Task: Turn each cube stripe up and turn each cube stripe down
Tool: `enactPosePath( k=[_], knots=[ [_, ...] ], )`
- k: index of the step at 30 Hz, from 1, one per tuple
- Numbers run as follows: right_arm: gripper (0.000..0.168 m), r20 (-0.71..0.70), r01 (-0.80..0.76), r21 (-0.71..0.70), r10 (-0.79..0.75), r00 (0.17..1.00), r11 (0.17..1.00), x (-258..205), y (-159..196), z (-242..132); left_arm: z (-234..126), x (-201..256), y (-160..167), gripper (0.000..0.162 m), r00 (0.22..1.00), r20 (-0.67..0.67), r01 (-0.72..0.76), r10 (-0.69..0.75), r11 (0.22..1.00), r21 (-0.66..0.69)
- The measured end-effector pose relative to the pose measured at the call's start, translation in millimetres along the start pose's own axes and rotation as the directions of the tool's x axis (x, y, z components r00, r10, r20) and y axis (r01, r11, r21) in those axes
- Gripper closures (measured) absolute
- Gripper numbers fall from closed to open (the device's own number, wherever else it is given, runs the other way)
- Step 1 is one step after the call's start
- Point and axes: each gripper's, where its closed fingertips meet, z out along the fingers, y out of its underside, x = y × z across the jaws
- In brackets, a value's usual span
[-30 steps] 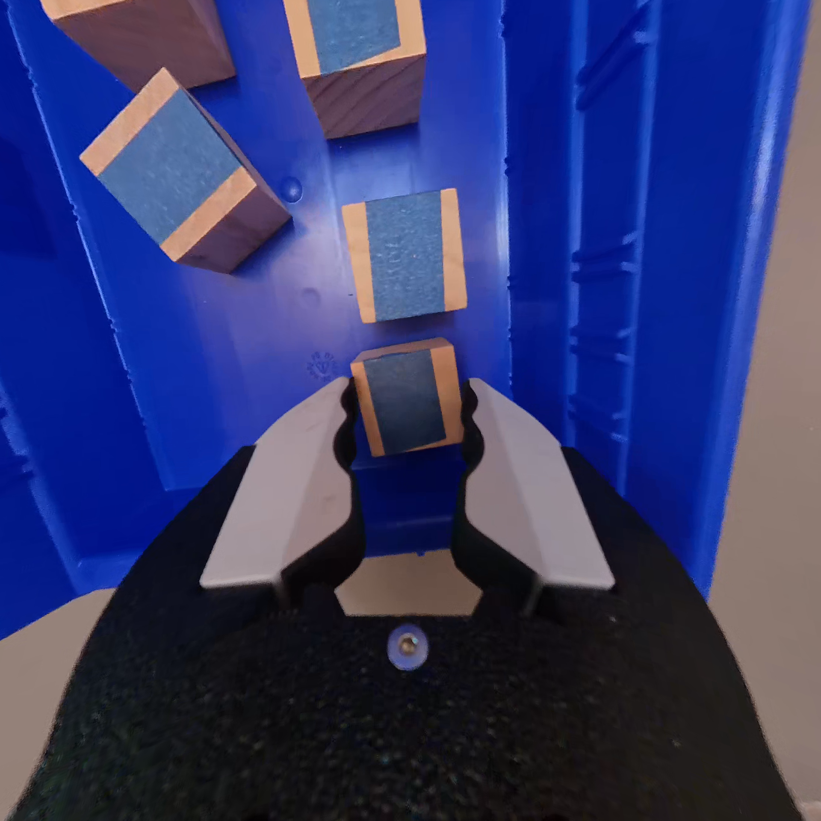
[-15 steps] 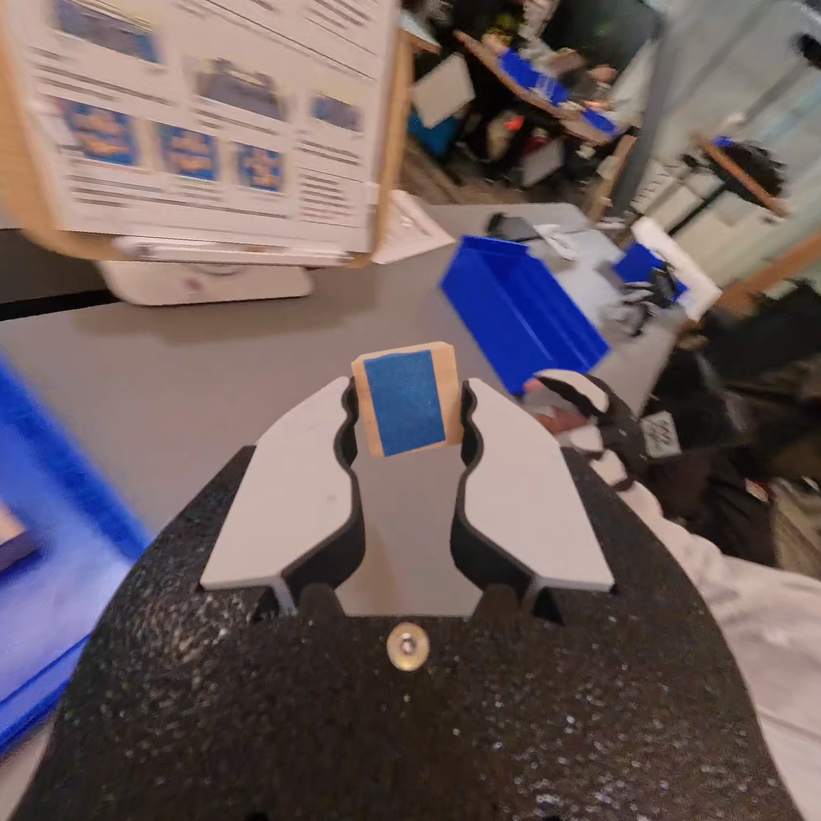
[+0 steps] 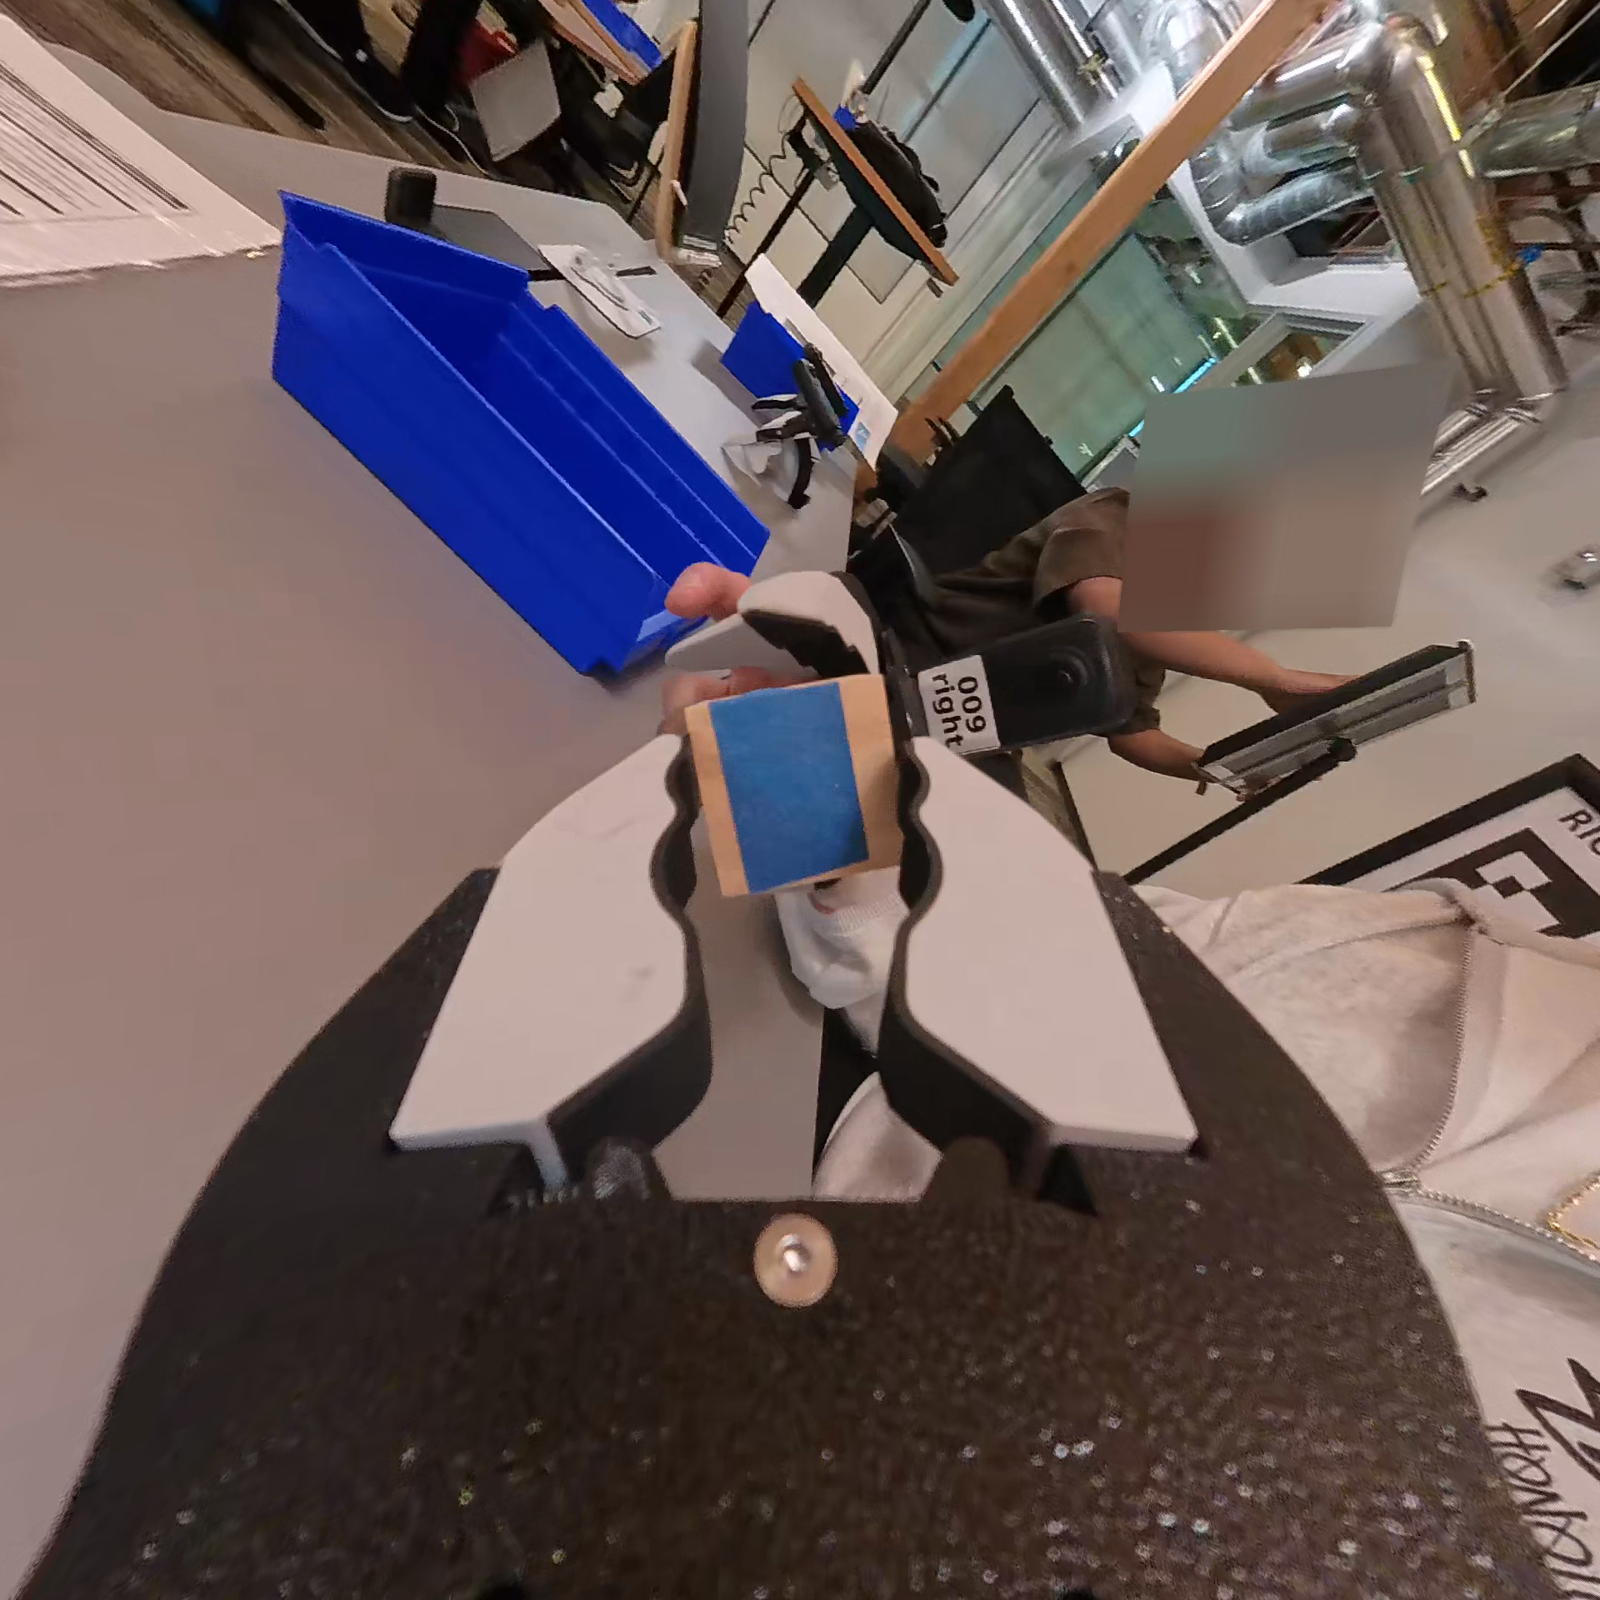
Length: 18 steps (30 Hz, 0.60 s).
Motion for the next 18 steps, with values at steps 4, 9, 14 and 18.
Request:
enactPosePath(
  k=[4, 9, 14, 18],
  knots=[
    [0.125, 0.013, 0.042, 0.011, -0.042, 0.999, 0.999, -3, -1, -3, 4, -1, 4, 0.119, 0.999, -0.024, 0.023, -0.023, 1.000, -0.002],
    [0.126, 0.041, 0.029, -0.060, -0.026, 0.999, 0.998, -3, 5, -7, 9, -6, 6, 0.118, 0.999, -0.032, 0.023, -0.023, 1.000, 0.016],
    [0.126, -0.033, 0.113, -0.346, -0.132, 0.991, 0.931, 52, 18, -44, -2, -28, -8, 0.100, 0.988, 0.131, -0.096, 0.079, 0.987, 0.126],
    [0.125, -0.142, 0.057, -0.722, -0.229, 0.963, 0.690, 151, 38, -131, -20, -64, -9, 0.100, 0.928, 0.337, -0.227, 0.159, 0.959, 0.170]
  ],
)
